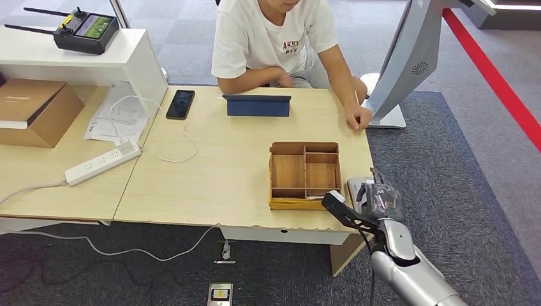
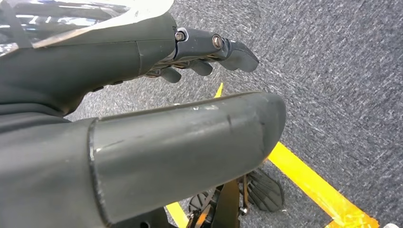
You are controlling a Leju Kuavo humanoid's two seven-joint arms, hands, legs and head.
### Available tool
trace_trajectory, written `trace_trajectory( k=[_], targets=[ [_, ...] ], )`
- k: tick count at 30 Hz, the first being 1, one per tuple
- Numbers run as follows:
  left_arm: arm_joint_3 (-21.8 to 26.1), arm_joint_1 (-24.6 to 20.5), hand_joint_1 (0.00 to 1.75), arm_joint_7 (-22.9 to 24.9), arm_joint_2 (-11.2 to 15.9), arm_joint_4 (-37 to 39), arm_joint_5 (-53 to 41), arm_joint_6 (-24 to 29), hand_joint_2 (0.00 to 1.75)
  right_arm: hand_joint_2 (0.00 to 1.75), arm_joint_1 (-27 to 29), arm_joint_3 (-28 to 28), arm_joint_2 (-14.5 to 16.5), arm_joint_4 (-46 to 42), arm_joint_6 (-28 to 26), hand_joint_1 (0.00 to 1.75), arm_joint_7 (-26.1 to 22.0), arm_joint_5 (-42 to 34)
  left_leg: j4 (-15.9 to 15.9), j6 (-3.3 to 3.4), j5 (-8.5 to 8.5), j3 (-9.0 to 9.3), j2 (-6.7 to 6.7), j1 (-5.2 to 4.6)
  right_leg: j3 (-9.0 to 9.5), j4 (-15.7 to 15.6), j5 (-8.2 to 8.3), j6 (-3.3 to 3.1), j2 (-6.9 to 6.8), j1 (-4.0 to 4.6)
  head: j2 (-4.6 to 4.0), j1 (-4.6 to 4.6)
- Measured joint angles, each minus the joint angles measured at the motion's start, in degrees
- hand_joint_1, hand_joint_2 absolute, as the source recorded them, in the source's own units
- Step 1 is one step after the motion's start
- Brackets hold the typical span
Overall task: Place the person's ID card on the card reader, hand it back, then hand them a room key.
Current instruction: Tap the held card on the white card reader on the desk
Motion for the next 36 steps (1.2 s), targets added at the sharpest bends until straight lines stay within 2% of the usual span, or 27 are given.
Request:
trace_trajectory(
  k=[11, 27, 32, 36],
  targets=[
    [-1.7, 0.0, 0.0, 0.3, -0.2, 0.0, 0.4, 0.0, 0.0, 1.75, -0.8, 0.0, 0.2, 5.0, -2.8, 1.75, 0.2, -2.7, 0.0, 0.0, 0.0, 0.08, 0.02, 0.0, 0.05, 0.0, 0.0, 0.0, 0.0, 0.0, 0.0, 0.0],
    [-4.0, 0.0, 0.0, 0.4, -0.2, -0.1, 3.7, 0.7, 0.0, 1.75, -1.3, -0.1, 0.5, 7.6, -4.5, 1.75, -2.0, -5.5, 0.0, 0.0, 0.01, 0.29, 0.02, 0.0, 0.27, 0.0, 0.02, -0.01, 0.0, 0.0, 0.0, 0.01],
    [-5.4, 0.0, 0.0, -0.1, -0.1, -0.1, 5.6, 0.7, 0.0, 1.75, -1.5, -0.3, 0.6, 6.5, -6.6, 1.75, -3.2, -7.8, 0.0, 0.01, 0.05, 0.23, 0.01, 0.0, 0.26, 0.0, 0.04, -0.01, 0.0, 0.0, 0.0, -0.01],
    [-6.3, 0.0, 0.0, -0.5, 0.0, -0.1, 7.0, 0.7, 0.0, 1.75, -1.9, -0.6, 0.1, 3.0, -6.8, 1.75, -2.4, -9.1, 0.0, 0.01, 0.05, 0.2, 0.01, -0.01, 0.22, 0.0, 0.05, -0.01, 0.0, -0.01, 0.0, 0.0]
  ],
)
